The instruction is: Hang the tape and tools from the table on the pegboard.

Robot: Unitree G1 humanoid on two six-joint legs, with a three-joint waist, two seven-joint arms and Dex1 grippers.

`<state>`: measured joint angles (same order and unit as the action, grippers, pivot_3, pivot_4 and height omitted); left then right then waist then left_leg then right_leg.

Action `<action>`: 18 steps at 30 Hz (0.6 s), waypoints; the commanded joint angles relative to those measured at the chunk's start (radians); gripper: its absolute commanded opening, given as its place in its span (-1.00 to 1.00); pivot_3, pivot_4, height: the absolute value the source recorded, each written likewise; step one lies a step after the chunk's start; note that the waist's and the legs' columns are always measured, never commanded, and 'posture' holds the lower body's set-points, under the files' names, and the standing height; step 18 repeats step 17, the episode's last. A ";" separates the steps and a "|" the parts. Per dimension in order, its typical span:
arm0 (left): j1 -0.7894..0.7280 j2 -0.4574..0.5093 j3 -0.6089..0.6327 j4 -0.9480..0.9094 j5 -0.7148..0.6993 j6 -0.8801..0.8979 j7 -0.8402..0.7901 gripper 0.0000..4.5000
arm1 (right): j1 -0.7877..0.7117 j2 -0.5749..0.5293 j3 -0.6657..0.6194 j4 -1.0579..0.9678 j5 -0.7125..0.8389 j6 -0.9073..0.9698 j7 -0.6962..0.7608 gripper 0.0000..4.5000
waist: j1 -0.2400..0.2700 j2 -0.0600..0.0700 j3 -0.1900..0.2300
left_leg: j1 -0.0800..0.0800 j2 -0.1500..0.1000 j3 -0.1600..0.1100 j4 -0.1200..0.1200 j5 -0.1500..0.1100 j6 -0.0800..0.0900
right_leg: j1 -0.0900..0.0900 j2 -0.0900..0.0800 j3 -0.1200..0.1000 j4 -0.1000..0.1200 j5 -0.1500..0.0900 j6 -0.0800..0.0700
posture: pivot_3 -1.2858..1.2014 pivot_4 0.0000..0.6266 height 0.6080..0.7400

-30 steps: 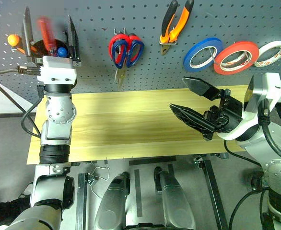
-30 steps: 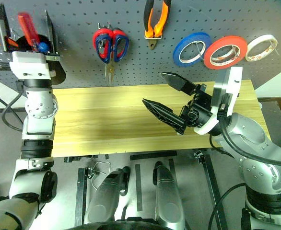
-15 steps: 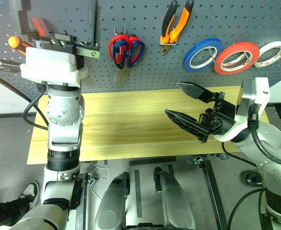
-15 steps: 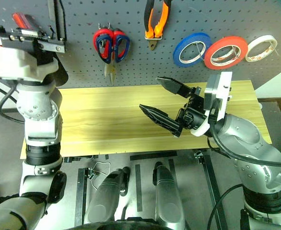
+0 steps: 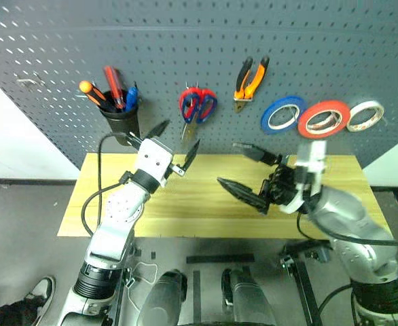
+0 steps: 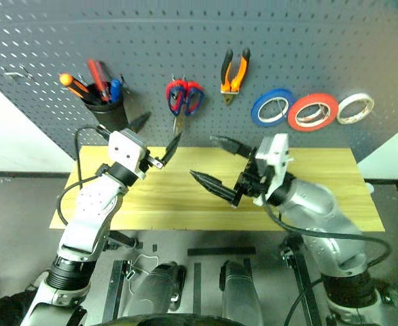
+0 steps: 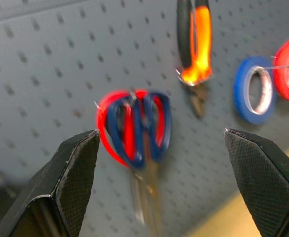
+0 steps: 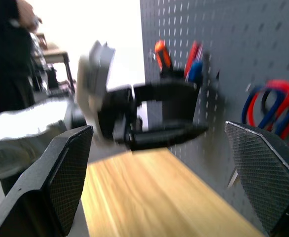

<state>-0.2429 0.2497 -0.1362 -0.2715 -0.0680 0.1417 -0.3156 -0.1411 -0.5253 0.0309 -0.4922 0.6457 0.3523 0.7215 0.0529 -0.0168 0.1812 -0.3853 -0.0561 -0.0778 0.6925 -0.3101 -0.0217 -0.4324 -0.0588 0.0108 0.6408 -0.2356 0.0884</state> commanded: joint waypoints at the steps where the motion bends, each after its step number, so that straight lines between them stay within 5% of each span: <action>1: 0.034 0.005 -0.018 0.100 -0.032 0.039 -0.064 0.86 | 0.053 0.001 0.021 0.061 -0.126 -0.079 -0.004 1.00 | 0.001 0.006 -0.029 | 0.011 0.000 0.001 -0.006 -0.003 0.006 | 0.012 0.001 0.000 -0.009 0.001 0.001 | 0.10 -1.00 1.00; 5: 0.058 0.039 -0.055 0.221 0.020 0.056 -0.106 0.86 | 0.111 0.019 0.034 0.142 -0.257 -0.139 -0.062 1.00 | -0.010 0.012 -0.063 | 0.033 0.003 0.001 -0.013 -0.004 0.009 | 0.037 0.005 0.001 -0.024 0.001 -0.001 | 0.10 -1.00 1.00; 18: 0.076 0.067 0.002 0.326 -0.115 0.163 -0.286 0.86 | 0.229 0.078 -0.037 0.178 -0.267 -0.166 -0.104 1.00 | -0.009 0.018 -0.104 | 0.034 0.002 0.002 -0.012 -0.004 0.009 | 0.033 0.004 0.004 -0.016 0.002 0.002 | 0.10 -1.00 1.00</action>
